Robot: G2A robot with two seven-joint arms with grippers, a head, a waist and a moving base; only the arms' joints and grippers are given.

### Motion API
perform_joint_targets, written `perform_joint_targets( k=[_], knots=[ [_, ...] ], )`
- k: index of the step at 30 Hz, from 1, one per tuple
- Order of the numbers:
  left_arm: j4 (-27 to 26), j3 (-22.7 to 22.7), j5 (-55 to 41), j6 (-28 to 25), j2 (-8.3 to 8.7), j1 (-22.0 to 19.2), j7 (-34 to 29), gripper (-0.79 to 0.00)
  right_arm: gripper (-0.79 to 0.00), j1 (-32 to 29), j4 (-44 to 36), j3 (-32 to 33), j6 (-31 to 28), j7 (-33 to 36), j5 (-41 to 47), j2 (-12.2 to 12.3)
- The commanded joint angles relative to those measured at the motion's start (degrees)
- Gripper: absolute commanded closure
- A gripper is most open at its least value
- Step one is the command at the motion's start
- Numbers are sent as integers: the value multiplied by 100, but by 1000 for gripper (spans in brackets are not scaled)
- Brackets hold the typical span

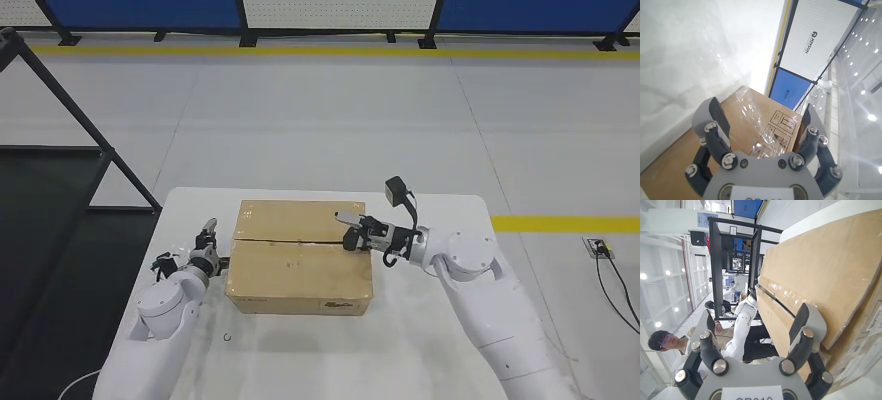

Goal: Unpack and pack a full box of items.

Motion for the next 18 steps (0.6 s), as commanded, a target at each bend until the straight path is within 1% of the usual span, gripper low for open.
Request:
perform_joint_targets(
  k=[1, 12, 16, 18],
  knots=[
    [72, 21, 8, 3, -14, -41, -22, -785, -785, 39, 21, -21, 17, 0, 8, 0],
    [378, 98, -32, -162, -98, -202, -77, -785, -785, 164, 161, -123, 0, -1, 71, 5],
    [583, 110, -168, -362, -150, -331, -38, -785, -785, 171, 188, -134, -38, -3, 93, 13],
    [674, 104, -207, -650, -180, -379, 24, -785, -785, 165, 189, -135, -49, 5, 100, 20]
  ],
)
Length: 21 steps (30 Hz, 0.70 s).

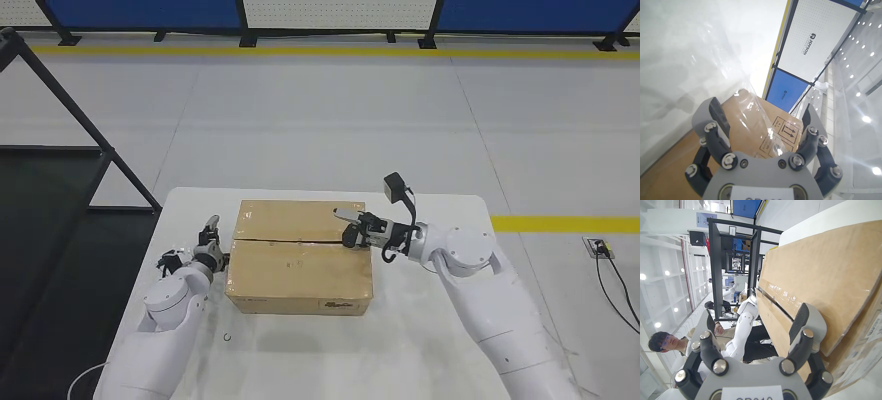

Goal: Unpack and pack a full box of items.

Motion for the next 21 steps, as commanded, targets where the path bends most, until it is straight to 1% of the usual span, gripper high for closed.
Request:
perform_joint_targets(
  k=[1, 5, 9, 14, 21],
  knots=[
    [112, -25, -159, -305, -35, -35, 17, -785, -785, -12, -10, 0, -14, 4, 9, 7],
    [207, -73, -205, -941, -90, -45, 279, -785, -785, -28, -21, 0, -20, -33, 32, 17],
    [48, -243, -268, -1302, -105, 71, 489, -785, -785, -57, -62, 2, -19, -146, 12, 28],
    [-353, -494, -337, -1512, -99, 238, 565, -785, -785, -62, -100, -18, 25, -165, -5, 41],
    [-1047, -782, -471, -1618, -100, 522, 630, -785, -785, -63, -137, -59, 42, -171, 0, 52]
  ],
)
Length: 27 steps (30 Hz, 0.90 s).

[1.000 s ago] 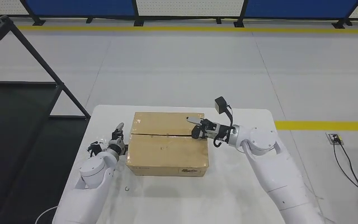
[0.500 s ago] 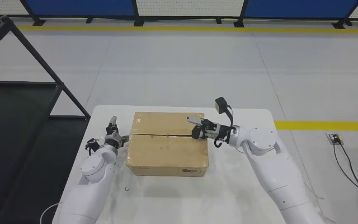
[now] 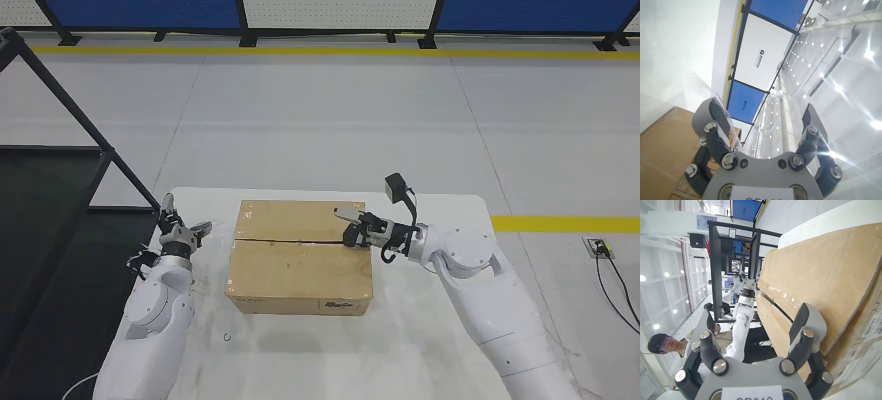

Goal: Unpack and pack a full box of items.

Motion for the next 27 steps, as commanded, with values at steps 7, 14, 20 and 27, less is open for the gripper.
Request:
perform_joint_targets(
  k=[7, 14, 20, 27],
  knots=[
    [-774, -399, -172, 82, 18, 353, -23, -785, -785, -23, -52, -16, 25, 2, -3, 22],
    [-1227, -627, -190, 164, 22, 563, 6, -785, -785, -19, -98, -84, 53, -5, -2, 25],
    [-1491, -743, -268, 69, 0, 710, 92, -785, -785, -31, -143, -104, 72, -12, 3, 36],
    [-1825, -864, -330, 12, -21, 772, 147, -785, -785, -53, -193, -126, 92, -28, 4, 49]
  ],
)
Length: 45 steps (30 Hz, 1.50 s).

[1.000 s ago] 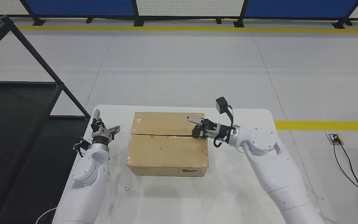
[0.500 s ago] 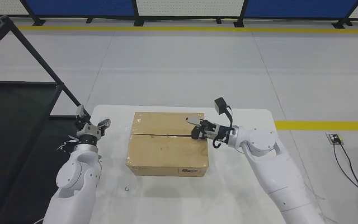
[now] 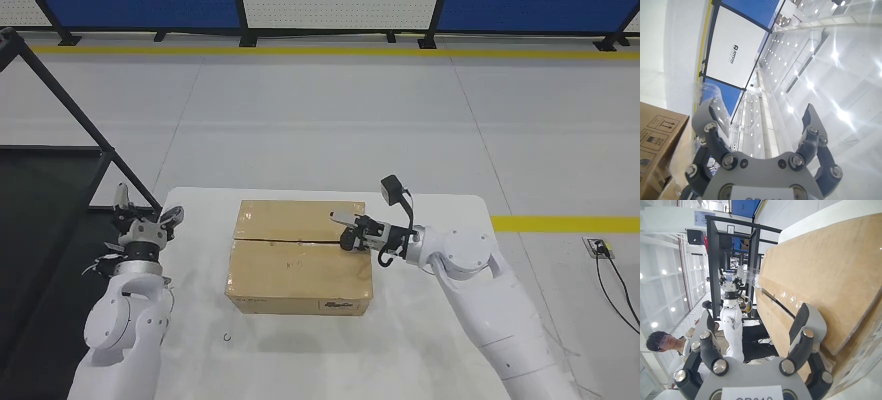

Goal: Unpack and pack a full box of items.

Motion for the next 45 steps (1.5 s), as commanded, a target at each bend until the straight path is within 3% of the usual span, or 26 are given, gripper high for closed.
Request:
perform_joint_targets(
  k=[1, 28, 45],
  knots=[
    [-97, -26, 5, -16, -6, -3, 38, -785, -785, 1, 2, -12, 2, -17, 9, 0],
    [-1214, 102, 602, 122, -79, -114, 30, -785, -785, 71, 204, -55, 245, -422, 121, 2],
    [-1763, 944, 1306, 370, -171, -231, -148, -785, -785, -54, 27, 38, 330, -222, 111, 82]
  ],
)
